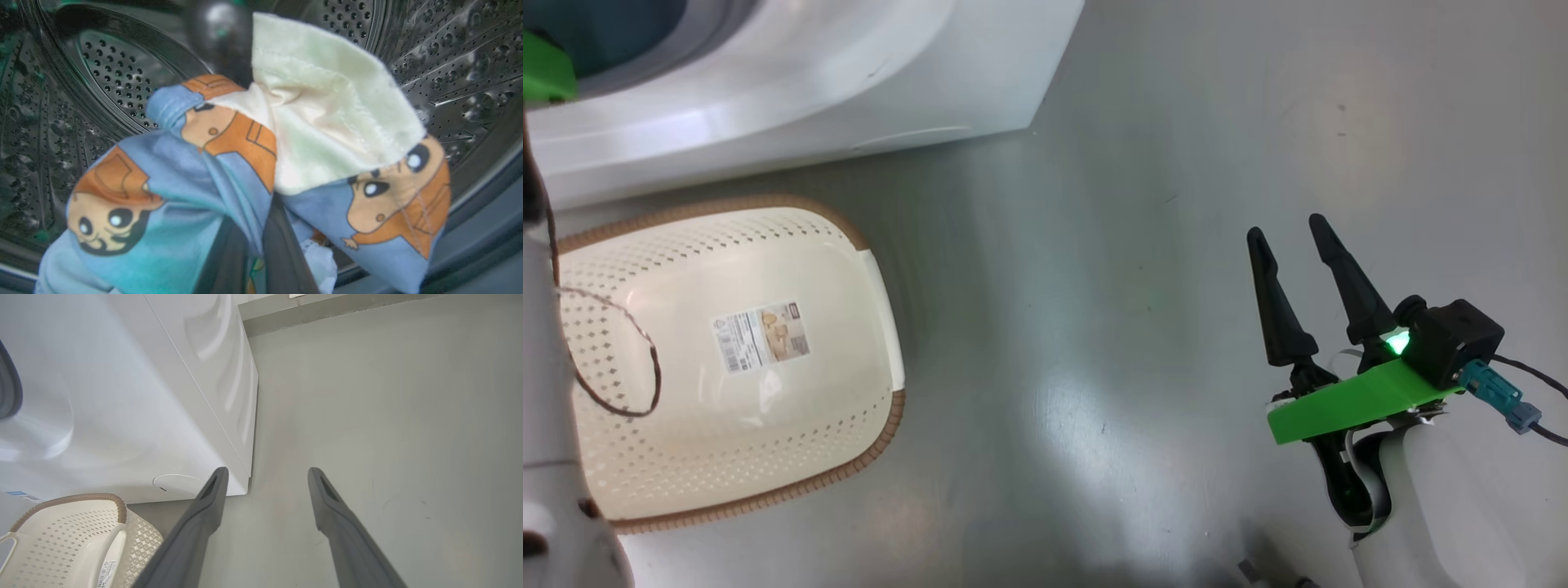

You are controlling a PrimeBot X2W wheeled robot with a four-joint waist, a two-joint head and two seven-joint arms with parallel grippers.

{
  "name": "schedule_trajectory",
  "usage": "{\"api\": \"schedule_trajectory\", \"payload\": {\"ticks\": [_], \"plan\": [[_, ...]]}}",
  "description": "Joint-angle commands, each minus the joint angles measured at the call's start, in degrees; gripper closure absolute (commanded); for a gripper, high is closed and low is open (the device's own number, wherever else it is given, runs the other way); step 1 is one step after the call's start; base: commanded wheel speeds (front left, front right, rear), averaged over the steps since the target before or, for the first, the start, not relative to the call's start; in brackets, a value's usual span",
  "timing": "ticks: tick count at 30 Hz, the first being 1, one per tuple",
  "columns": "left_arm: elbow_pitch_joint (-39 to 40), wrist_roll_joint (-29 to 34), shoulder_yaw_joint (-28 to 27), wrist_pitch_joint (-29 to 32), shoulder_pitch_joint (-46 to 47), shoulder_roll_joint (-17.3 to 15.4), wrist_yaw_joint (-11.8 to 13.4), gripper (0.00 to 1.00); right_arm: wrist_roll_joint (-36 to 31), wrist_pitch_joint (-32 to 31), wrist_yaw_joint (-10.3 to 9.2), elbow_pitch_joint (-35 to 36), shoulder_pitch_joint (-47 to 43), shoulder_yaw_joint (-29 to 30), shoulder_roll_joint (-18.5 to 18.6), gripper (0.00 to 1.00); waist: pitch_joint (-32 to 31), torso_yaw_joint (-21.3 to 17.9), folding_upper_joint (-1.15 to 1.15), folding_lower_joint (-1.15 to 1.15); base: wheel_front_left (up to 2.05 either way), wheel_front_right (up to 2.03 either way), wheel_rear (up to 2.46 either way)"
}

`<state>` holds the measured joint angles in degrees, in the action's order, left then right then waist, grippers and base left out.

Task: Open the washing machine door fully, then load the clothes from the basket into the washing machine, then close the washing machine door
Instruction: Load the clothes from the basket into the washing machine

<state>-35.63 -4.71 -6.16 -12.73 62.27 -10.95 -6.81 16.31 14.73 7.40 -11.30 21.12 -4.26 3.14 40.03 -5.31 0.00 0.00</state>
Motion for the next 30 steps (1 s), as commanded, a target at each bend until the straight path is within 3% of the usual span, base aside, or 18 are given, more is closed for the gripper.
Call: {"api": "schedule_trajectory", "payload": {"ticks": [1,14,25,30], "plan": [[-1.0,-0.1,-0.4,0.2,2.3,-3.1,0.3,1.00,0.1,0.3,0.09,1.2,-2.1,-0.8,-0.3,0.00,1.2,0.2,0.00,0.00,0.00,0.00,0.00],[-9.8,0.0,1.5,-0.9,15.5,-5.5,0.1,1.00,0.8,0.3,0.09,1.8,-1.8,-1.5,-0.3,0.00,6.2,-0.7,0.00,0.00,0.00,0.00,0.00],[-5.9,-0.9,2.4,-2.2,22.1,-7.4,-0.3,1.00,1.9,0.3,0.09,2.2,-1.5,-2.7,-0.3,0.00,8.2,-2.4,0.00,0.00,0.00,0.00,0.00],[-7.7,-1.4,4.1,-2.2,23.7,-7.9,-0.5,1.00,2.1,0.3,0.09,1.8,-1.3,-3.2,-0.3,0.00,8.8,-3.1,0.00,0.00,0.00,0.00,0.00]]}}
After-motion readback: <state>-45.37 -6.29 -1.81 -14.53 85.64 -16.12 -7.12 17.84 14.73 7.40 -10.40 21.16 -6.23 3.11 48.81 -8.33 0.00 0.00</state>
